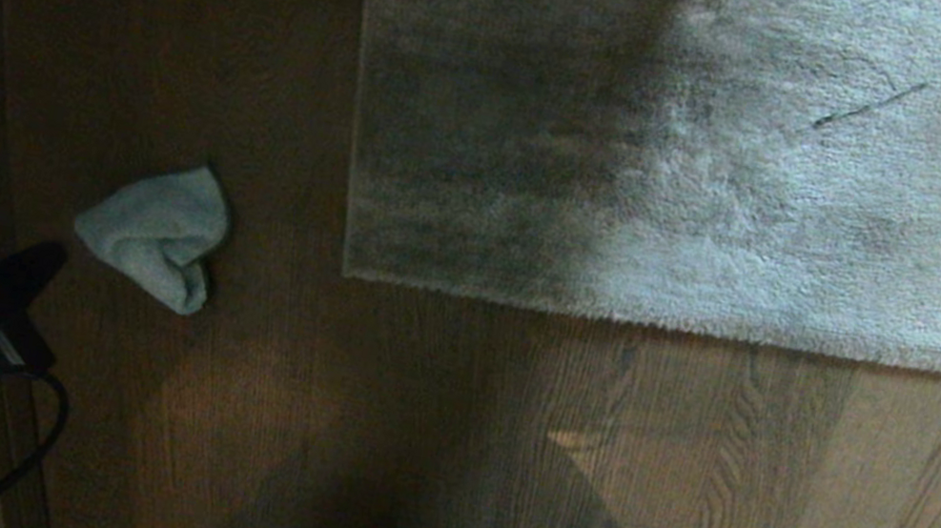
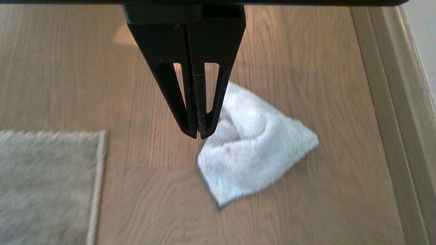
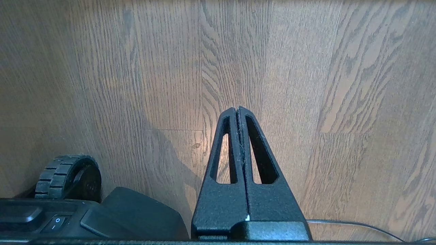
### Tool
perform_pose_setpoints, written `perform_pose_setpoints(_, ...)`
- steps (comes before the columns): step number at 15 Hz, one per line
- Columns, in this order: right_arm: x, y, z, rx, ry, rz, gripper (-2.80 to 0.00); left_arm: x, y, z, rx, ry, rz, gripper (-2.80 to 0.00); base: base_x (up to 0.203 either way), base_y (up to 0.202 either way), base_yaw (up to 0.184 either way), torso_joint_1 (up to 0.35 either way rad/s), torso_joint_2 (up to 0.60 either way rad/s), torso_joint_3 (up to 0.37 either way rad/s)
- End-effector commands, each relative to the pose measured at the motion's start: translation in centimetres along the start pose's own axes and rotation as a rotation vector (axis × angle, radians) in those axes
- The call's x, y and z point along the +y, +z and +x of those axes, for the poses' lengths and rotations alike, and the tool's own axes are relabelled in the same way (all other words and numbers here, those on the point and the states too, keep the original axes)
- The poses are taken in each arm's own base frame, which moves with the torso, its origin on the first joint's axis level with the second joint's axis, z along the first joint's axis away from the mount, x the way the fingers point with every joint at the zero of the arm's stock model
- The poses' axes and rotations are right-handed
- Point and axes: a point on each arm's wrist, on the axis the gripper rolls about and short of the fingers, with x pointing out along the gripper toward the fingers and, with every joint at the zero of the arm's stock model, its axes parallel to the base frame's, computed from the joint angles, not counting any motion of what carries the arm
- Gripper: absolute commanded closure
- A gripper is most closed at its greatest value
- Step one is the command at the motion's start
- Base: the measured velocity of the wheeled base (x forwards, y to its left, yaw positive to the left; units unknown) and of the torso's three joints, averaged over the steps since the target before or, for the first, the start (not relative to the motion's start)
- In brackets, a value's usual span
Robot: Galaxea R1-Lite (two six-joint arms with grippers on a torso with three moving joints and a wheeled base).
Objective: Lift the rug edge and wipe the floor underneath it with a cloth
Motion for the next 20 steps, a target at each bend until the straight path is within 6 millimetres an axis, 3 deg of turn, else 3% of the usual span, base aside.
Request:
perform_pose_setpoints(1, 0.0, 0.0, 0.0, 0.000, 0.000, -0.001, 0.00, -0.1, 1.4, -1.6, -0.067, 0.001, -0.002, 0.00, 0.000, 0.000, 0.000, 0.000, 0.00, 0.000)
perform_pose_setpoints(6, 0.0, 0.0, 0.0, 0.000, 0.000, -0.001, 0.00, -0.4, 2.2, -8.6, -0.049, -0.005, -0.006, 0.00, 0.000, 0.000, 0.000, 0.000, 0.00, 0.000)
perform_pose_setpoints(9, 0.0, 0.0, 0.0, 0.001, 0.000, -0.001, 0.00, -0.5, 0.4, -13.2, 0.007, -0.008, -0.009, 0.00, 0.000, 0.000, 0.000, 0.000, 0.00, 0.000)
perform_pose_setpoints(12, 0.0, 0.0, 0.0, 0.002, 0.000, -0.001, 0.00, -0.5, -2.1, -16.0, 0.075, -0.051, -0.012, 0.00, 0.000, 0.000, 0.000, 0.000, 0.00, 0.000)
perform_pose_setpoints(16, 0.0, 0.0, 0.0, 0.002, 0.000, -0.001, 0.00, -0.3, -4.7, -18.4, 0.097, -0.014, -0.005, 0.00, 0.000, 0.000, 0.000, 0.000, 0.00, 0.000)
perform_pose_setpoints(20, 0.0, 0.0, 0.0, 0.002, 0.000, -0.001, 0.00, -0.2, -5.0, -18.5, 0.105, -0.004, 0.000, 0.00, 0.000, 0.000, 0.000, 0.000, 0.00, 0.000)
